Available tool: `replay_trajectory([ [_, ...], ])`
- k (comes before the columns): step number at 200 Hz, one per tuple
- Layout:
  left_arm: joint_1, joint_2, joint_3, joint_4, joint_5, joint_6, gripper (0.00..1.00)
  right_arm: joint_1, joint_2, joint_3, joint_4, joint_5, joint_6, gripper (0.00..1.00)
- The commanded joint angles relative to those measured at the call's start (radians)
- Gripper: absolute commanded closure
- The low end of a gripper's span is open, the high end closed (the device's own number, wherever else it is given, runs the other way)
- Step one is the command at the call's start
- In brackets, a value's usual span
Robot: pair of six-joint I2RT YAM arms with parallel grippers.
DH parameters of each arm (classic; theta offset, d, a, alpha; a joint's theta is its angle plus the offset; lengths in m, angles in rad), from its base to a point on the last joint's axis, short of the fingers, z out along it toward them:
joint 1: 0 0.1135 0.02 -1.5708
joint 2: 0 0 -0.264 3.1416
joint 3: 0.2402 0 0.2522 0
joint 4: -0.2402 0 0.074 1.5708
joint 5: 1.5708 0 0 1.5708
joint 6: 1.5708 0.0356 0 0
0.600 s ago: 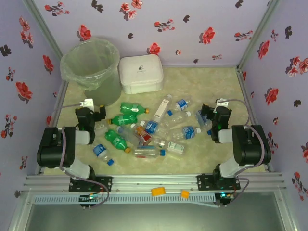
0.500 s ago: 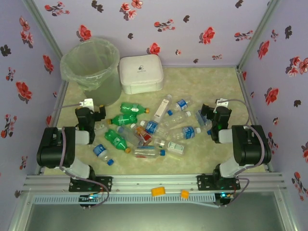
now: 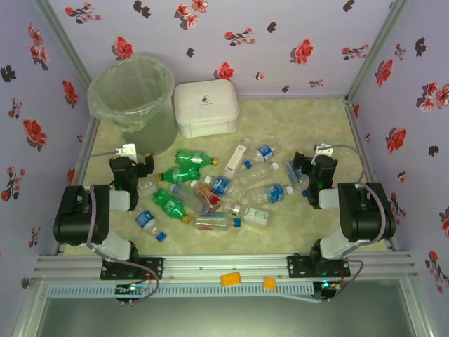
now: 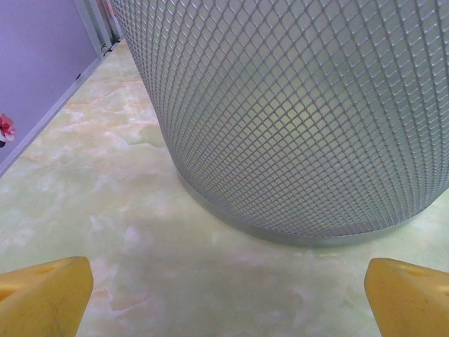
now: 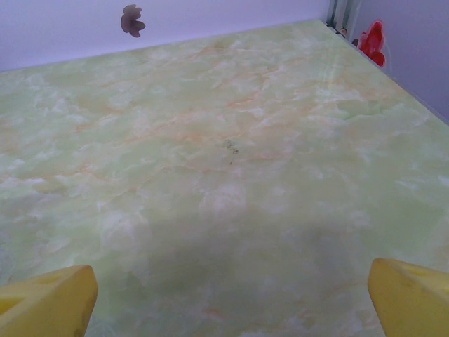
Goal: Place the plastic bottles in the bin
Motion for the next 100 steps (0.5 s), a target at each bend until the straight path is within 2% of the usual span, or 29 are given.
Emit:
replay_trajectory([
  [1,0.008,-0.003,0.015,0.003,0.014,0.001,0.00,-0.009,0.010,0.023,-0.006,-0.014,-0.012,0.00],
  [100,0.006,-0.004,0.009,0.012,0.009,0.005,0.00,-0.006,0.003,0.008,0.015,-0.003,-0.017,0.00],
])
